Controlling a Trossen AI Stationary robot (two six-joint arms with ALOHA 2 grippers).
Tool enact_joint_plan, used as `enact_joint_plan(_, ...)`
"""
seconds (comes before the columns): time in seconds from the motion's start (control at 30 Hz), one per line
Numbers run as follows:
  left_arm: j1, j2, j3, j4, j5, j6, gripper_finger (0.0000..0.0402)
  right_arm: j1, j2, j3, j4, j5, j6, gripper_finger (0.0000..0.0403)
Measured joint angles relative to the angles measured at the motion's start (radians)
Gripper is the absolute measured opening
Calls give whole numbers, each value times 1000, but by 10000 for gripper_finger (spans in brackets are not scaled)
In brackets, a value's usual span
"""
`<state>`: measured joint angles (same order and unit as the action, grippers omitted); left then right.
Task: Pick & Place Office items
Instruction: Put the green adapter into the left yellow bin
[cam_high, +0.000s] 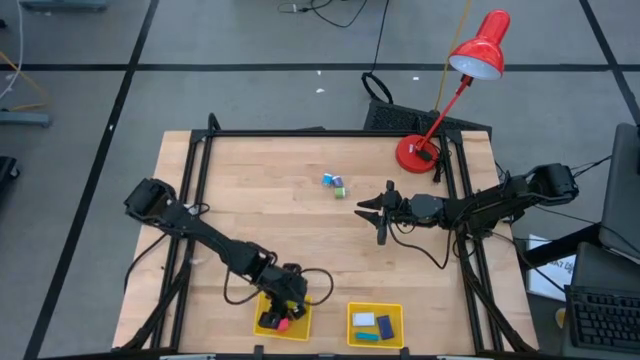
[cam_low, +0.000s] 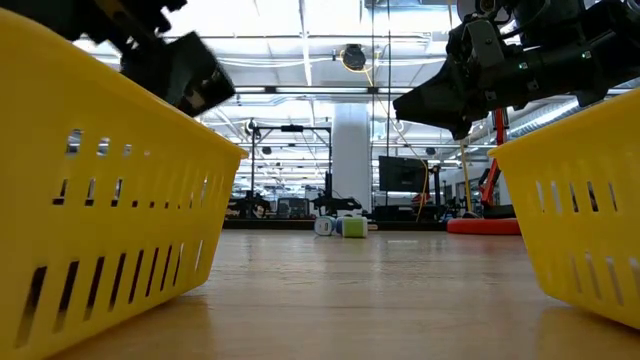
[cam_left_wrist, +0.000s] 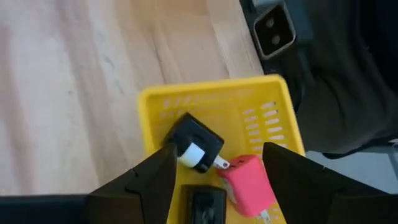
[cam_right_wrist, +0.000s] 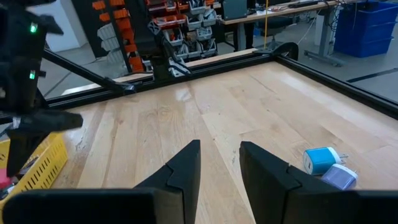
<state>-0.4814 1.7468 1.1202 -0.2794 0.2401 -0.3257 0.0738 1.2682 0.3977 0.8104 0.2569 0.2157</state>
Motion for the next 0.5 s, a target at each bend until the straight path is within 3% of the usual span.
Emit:
enact_joint_plan(0.17,34,-112,0,-4,-49,39,241,0,0,0,0,0,0,100)
enact_joint_plan(0.37,41,-260,0,0,-227,169,241,0,0,0,0,0,0,100)
enact_joint_plan(0.5,45,-333,-50,70,-285,239,241,0,0,0,-1,0,-1,100)
